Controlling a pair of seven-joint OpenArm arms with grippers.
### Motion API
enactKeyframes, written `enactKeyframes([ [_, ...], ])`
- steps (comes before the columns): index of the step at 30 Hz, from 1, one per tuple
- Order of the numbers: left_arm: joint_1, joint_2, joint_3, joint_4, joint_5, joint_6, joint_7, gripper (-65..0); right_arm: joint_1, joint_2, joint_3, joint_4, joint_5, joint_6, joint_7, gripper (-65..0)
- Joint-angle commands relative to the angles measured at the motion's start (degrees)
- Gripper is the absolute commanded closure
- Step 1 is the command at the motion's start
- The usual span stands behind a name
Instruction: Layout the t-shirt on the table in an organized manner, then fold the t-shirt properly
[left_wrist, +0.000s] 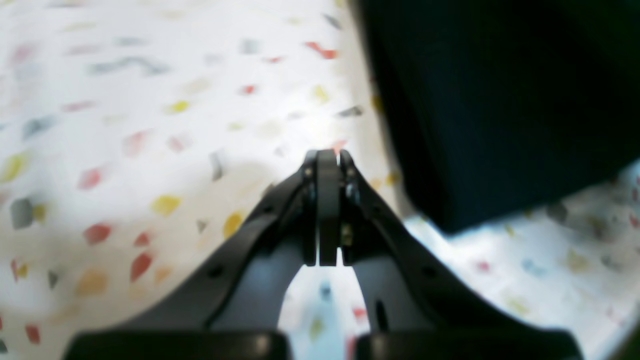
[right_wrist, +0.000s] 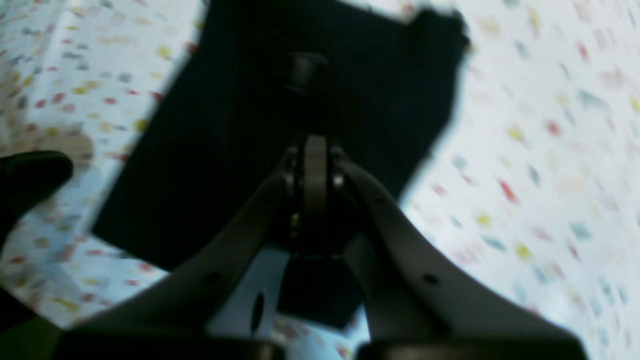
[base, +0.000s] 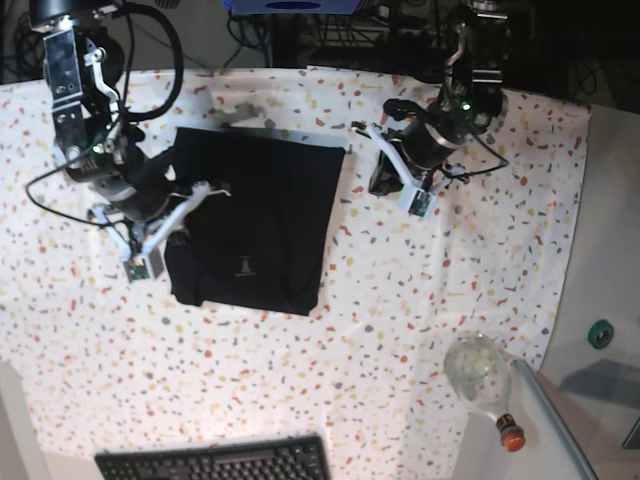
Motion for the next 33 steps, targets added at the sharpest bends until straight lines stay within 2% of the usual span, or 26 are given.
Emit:
enactKeyframes([
  [1, -0.59, -0.6, 2.14, -0.53, 0.53, 1.48, -1.74, 0.0, -0.32, 0.61, 1.19, 1.39, 0.2, -0.04, 1.37, 0.0],
  [3, -1.12, -0.69, 7.33, -2.46, 2.64, 4.12, -2.7, 0.0, -1.9, 0.61, 2.86, 1.39, 0.2, -0.04, 1.37, 0.0],
  [5, -0.95, -0.86, 11.11, -2.64, 3.69, 5.35, -3.14, 0.0, -2.78, 0.7, 3.92, 1.3, 0.2, -0.04, 1.37, 0.0],
  [10, 2.04, -0.95, 11.28, -0.44, 3.78, 5.44, -2.97, 0.0, -3.92, 0.7, 6.82, 1.13, 0.2, -0.04, 1.2, 0.0],
  [16, 3.89, -1.92, 9.7, 4.57, 3.69, 5.44, -2.88, 0.0, -5.24, 0.7, 6.55, 1.39, 0.2, 0.05, 1.11, 0.0],
  [20, 6.88, -1.83, 7.42, 14.86, 3.6, 5.35, -2.88, 0.0, -6.47, 0.61, 3.04, 1.83, 0.2, 0.05, 1.29, 0.0],
  [23, 7.58, -0.86, 10.32, 19.43, 3.6, 5.26, -2.88, 0.0, -7.35, 0.44, 0.14, 1.92, 0.2, -0.04, 1.37, 0.0],
  [25, 6.79, -0.6, 13.04, 18.37, 3.6, 5.35, -2.88, 0.0, -7.26, 0.35, -1.71, 1.92, 0.2, -0.39, 1.37, 0.0],
  [28, 4.24, -0.6, 16.65, 11.08, 4.13, 5.44, -2.88, 0.0, -6.73, 0.35, -3.47, 1.04, 0.2, -0.39, 2.25, 0.0],
  [33, 2.04, -1.74, 13.48, -1.14, 3.96, 5.53, -3.23, 0.0, -6.21, 0.35, -3.64, -9.86, 0.2, -0.39, 9.29, 0.0],
])
